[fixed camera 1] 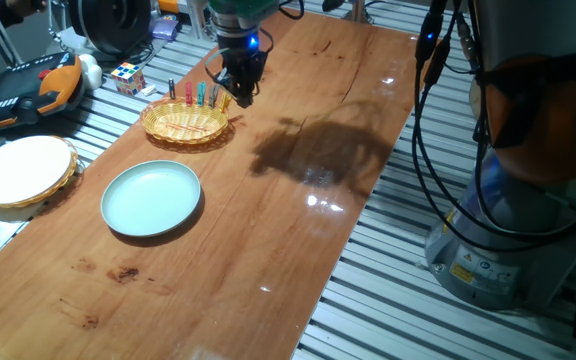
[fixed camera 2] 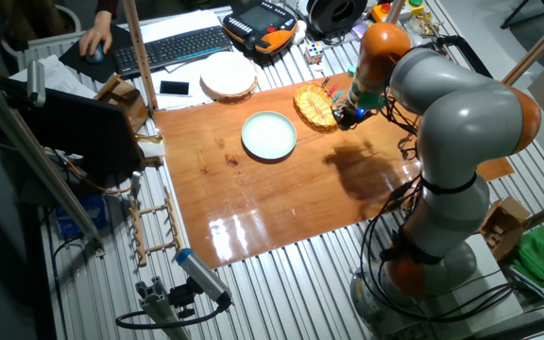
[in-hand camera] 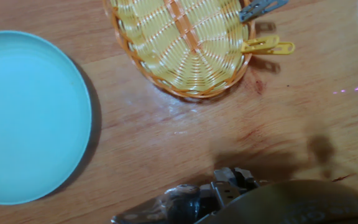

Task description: Use a clamp

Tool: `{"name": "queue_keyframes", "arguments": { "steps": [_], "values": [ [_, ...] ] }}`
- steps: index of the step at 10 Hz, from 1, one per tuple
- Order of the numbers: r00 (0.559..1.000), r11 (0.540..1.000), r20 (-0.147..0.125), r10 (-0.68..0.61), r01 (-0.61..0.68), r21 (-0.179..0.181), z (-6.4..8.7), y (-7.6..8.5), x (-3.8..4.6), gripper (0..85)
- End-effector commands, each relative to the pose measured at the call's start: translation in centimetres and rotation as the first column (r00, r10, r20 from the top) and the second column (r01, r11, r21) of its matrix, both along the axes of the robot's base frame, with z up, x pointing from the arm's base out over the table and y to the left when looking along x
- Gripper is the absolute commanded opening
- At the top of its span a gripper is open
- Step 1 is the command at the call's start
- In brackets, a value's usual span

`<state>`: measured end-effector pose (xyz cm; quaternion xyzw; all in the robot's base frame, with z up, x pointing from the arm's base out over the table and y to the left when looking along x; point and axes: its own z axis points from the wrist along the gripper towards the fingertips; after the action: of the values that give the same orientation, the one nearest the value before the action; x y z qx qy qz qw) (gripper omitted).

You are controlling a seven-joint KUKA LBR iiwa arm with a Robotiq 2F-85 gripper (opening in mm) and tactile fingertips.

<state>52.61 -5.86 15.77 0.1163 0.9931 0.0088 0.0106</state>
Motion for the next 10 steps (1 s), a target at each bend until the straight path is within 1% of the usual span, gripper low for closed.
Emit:
{"name": "queue_keyframes", "arguments": {
  "steps": [1,2,3,4,5,6,8,10],
  "values": [
    [1.000,1.000,-0.005,-0.015,0.015,0.004,-0.1,0.0,0.02,0.7],
    [0.998,0.998,-0.002,-0.055,0.055,0.006,-0.1,0.1,0.02,0.7],
    [0.995,0.995,0.000,-0.099,0.099,-0.010,0.0,0.1,0.21,0.7],
    [0.989,0.989,-0.002,-0.148,0.148,-0.006,0.0,0.4,0.60,0.7],
    [0.984,0.984,0.005,-0.180,0.180,-0.004,0.0,0.6,0.83,0.7],
    [0.982,0.982,0.013,-0.189,0.189,-0.013,0.0,0.6,0.87,0.7],
    [0.981,0.981,0.009,-0.193,0.193,-0.001,0.1,0.7,1.04,0.7],
    [0.981,0.981,0.011,-0.193,0.193,-0.002,0.1,0.8,1.17,0.7]
  ]
}}
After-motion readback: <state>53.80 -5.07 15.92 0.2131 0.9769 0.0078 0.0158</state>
